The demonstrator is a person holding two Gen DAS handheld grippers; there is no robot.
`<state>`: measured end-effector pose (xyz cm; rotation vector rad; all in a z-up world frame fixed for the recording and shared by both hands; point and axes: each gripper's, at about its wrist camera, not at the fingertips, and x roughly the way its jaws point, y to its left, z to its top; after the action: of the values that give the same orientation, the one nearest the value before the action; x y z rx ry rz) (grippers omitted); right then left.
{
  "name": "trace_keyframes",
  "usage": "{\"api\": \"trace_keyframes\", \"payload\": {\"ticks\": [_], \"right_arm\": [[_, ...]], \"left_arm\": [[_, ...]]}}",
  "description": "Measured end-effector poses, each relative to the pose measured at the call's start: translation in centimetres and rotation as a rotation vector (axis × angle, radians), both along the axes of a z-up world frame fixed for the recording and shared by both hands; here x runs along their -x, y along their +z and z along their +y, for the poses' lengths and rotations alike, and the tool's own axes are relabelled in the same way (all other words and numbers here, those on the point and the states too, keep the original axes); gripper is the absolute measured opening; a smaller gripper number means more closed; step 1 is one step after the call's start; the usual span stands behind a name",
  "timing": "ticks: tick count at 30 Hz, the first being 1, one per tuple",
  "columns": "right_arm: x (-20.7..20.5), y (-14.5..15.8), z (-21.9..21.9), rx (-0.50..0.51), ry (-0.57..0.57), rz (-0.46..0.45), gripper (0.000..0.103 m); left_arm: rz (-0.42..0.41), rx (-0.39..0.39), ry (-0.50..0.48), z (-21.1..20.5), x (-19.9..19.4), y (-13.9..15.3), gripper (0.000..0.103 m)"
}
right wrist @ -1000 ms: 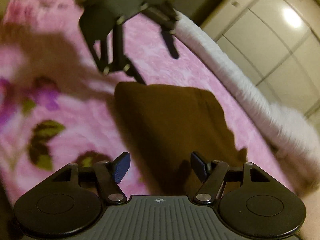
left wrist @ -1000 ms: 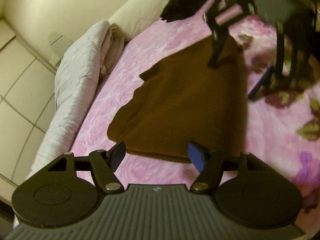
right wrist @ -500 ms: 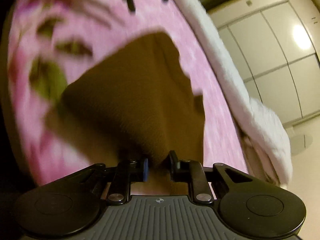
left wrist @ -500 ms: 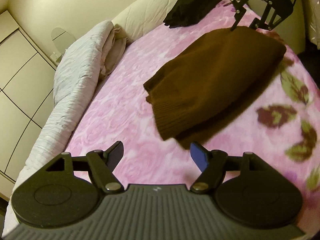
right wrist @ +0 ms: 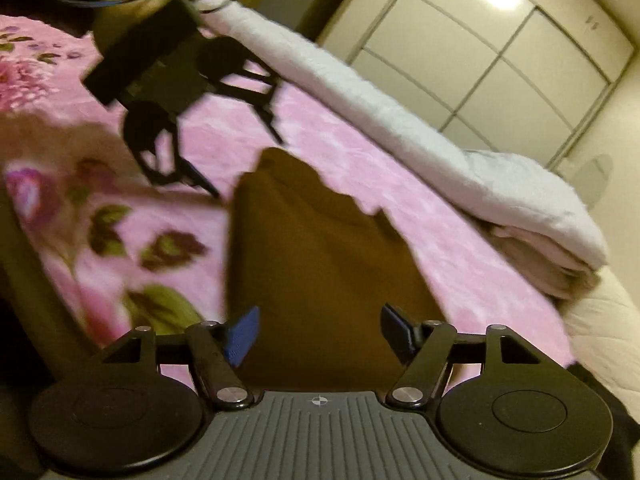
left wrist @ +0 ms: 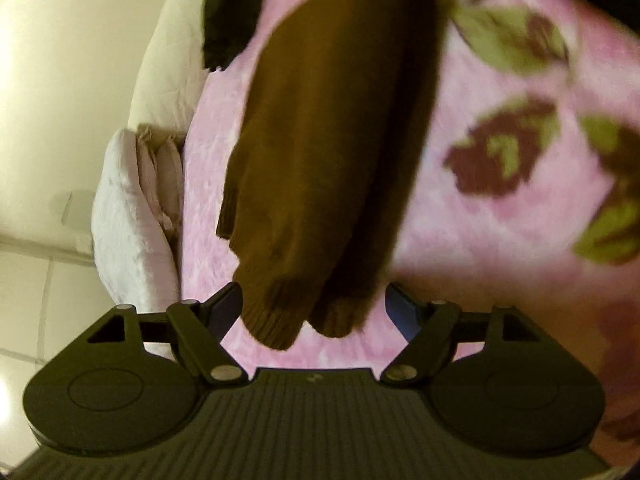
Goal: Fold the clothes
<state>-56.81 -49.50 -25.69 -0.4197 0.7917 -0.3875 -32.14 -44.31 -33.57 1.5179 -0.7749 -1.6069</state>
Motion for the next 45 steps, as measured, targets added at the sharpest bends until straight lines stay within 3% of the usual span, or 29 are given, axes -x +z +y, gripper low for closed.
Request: {"api": "trace_keyframes", "payload": {"ticks": [2, 6, 7, 9, 10, 11, 14, 21, 25, 27, 31, 35, 39, 45], "right_arm": [[-2.2, -1.1, 0.5, 0.014, 0.015, 0.065, 0.069], [-4.9, -4.2, 0.7, 0.163, 0.035, 0.207, 0.068], [-5.0, -4.7, 0.5, 0.186, 0.04, 0.215, 0.068], [-5.1, -4.9, 0.1, 0.217, 0.048, 0.219, 0.067], [-5.0, -5.0, 0.0, 0.227, 0.059, 0.228, 0.055], [-4.9, -5.4, -0.3, 0.225, 0.064, 0.236, 0.036], [-3.9, -4.7, -1.2, 0.22, 0.066, 0.205, 0.028], [-5.8, 0.8, -3.1, 0.338, 0.153, 0.09, 0.026], [-8.6, 2.9, -2.1, 0.409, 0.285, -0.014, 0.025], [-9.7, 2.7, -0.7, 0.415, 0.374, -0.057, 0.025], [-10.0, 0.6, 2.9, 0.319, 0.515, -0.026, 0.025], [-7.7, -2.2, 4.7, 0.196, 0.523, 0.067, 0.026], [-4.4, -3.9, 4.9, 0.146, 0.445, 0.131, 0.034], [-0.8, -1.6, 3.4, 0.071, 0.262, 0.061, 0.036]], "left_arm": [[-0.026, 0.032, -0.021, -0.2, 0.0, -0.7, 0.076], [-0.059, 0.07, -0.045, -1.3, 0.0, -1.4, 0.075], [-0.069, 0.075, -0.052, -1.6, 0.0, -1.6, 0.07], [-0.071, 0.086, -0.036, -1.9, -0.4, -1.1, 0.044], [-0.067, 0.092, -0.02, -2.0, -0.7, -0.7, 0.028], [-0.063, 0.099, -0.004, -2.0, -1.0, -0.2, 0.027], [-0.05, 0.118, 0.045, -2.2, -1.8, 1.2, 0.023], [-0.025, 0.165, 0.162, -2.3, -4.0, 4.6, 0.019], [-0.065, 0.231, 0.306, 3.3, -6.4, 7.9, 0.019], [-0.065, 0.219, 0.392, 7.2, -6.6, 8.5, 0.019], [0.041, 0.051, 0.471, 14.1, -4.8, 6.5, 0.019], [0.118, -0.061, 0.499, 18.4, -2.4, 2.9, 0.016], [0.205, -0.067, 0.552, 20.5, -1.9, 2.8, 0.017], [0.411, 0.001, 0.636, 19.8, -4.0, 7.3, 0.021]]}}
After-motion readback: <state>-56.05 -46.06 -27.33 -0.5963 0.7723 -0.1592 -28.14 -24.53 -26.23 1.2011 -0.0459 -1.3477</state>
